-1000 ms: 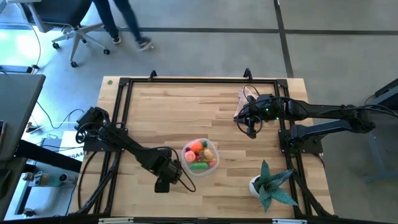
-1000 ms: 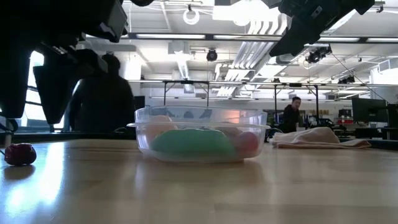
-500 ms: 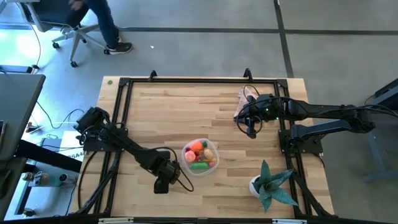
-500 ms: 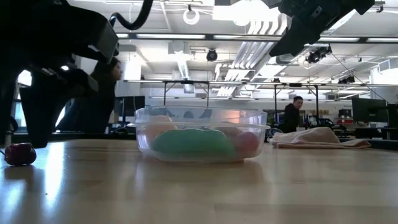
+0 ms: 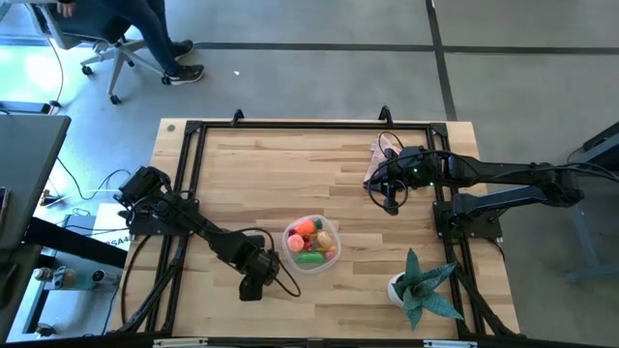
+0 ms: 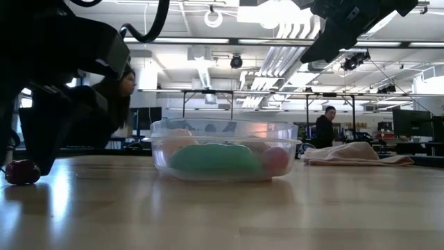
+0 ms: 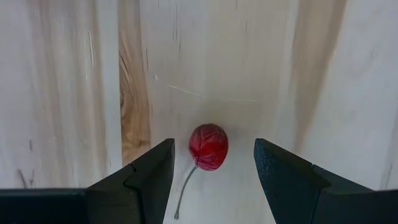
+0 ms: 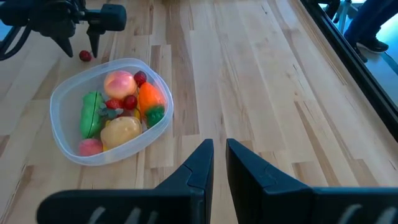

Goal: Pick and placing Produce into tupperware
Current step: Put the cherry into the transparent bin

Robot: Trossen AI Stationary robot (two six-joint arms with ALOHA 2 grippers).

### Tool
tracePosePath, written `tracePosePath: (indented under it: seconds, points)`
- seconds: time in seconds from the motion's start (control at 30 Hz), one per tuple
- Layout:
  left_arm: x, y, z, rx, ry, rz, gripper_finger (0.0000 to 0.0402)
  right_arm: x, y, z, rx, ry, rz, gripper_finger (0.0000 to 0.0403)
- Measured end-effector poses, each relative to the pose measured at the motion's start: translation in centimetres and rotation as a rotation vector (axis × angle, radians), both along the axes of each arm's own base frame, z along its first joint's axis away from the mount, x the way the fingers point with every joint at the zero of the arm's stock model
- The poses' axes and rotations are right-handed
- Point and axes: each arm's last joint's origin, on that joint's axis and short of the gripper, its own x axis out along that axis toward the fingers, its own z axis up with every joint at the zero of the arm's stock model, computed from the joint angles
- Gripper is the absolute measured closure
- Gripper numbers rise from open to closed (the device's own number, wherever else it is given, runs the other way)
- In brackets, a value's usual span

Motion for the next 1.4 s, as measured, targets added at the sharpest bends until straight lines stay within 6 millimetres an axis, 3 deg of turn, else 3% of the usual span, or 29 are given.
tracePosePath:
  seconds: [1.03, 1.4]
  points:
    - [-0.16, 0.20, -0.06, 0.033, 0.013, 0.014, 0.0192, 0.00, 0.00, 0.00, 0.000, 0.000, 0.000, 0.0371]
    - [-0.17, 0.19, -0.07, 0.031, 0.014, 0.008, 0.0269, 0.00, 0.01, 0.00, 0.000, 0.000, 0.001, 0.0371]
